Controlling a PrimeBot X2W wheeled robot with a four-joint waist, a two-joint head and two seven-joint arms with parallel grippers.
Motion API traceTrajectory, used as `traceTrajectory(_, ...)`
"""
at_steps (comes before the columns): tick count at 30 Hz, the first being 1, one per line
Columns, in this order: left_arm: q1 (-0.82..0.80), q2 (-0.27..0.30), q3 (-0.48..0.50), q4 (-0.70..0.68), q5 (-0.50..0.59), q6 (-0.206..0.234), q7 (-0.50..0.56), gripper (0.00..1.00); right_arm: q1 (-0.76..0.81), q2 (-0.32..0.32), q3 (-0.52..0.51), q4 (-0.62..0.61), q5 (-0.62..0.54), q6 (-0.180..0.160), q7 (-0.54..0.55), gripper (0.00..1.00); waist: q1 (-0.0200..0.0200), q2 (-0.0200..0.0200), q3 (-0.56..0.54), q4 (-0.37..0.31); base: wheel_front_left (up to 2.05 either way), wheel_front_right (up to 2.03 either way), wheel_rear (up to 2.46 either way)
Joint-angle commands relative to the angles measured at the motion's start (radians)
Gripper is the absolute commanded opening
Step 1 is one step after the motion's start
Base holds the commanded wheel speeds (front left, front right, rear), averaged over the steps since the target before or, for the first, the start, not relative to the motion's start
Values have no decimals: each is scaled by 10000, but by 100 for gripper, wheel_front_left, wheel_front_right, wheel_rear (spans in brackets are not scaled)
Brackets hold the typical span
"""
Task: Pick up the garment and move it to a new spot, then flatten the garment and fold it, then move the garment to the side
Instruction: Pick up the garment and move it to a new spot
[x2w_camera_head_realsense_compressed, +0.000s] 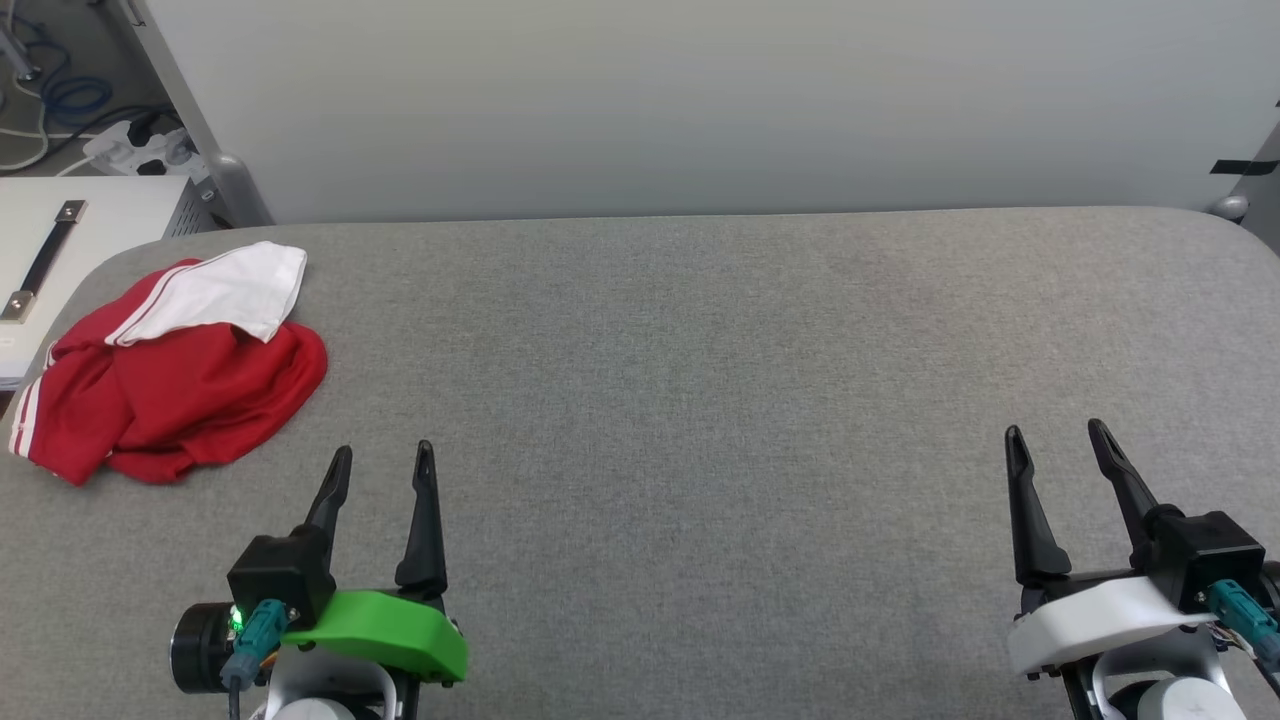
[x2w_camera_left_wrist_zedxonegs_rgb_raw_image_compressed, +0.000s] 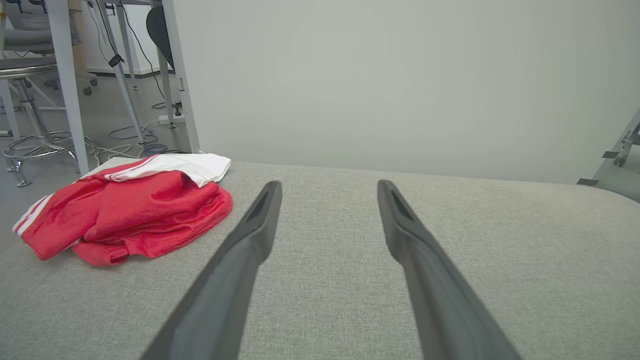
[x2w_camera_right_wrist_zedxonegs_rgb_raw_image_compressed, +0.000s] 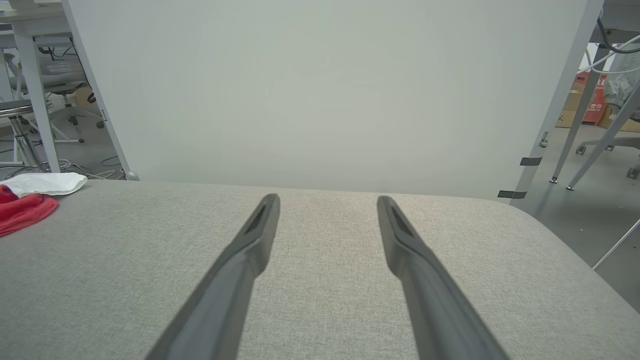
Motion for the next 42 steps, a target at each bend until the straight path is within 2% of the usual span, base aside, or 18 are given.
traceTrajectory(1, -120, -41, -8, -16, -94, -35, -96, 100, -138, 11, -10, 32, 53, -7, -110, 100, 0, -1, 13, 3, 0, 0, 0)
traceTrajectory(30, -283, -56, -378, 1079, -682, -120, -697, 100, -244, 16, -37, 949, 86, -10, -703, 100, 0, -1, 154, 106, 0, 0, 0)
traceTrajectory(36, -369, -59, -403, 1117, -772, -124, -820, 100, -230, 17, 71, 950, 143, -10, -825, 100, 0, -1, 238, 467, 0, 0, 0)
traceTrajectory(42, -415, -62, -401, 1202, -868, -112, -949, 100, -209, 18, 250, 1019, 226, -11, -952, 100, 0, -1, 294, 1171, 0, 0, 0)
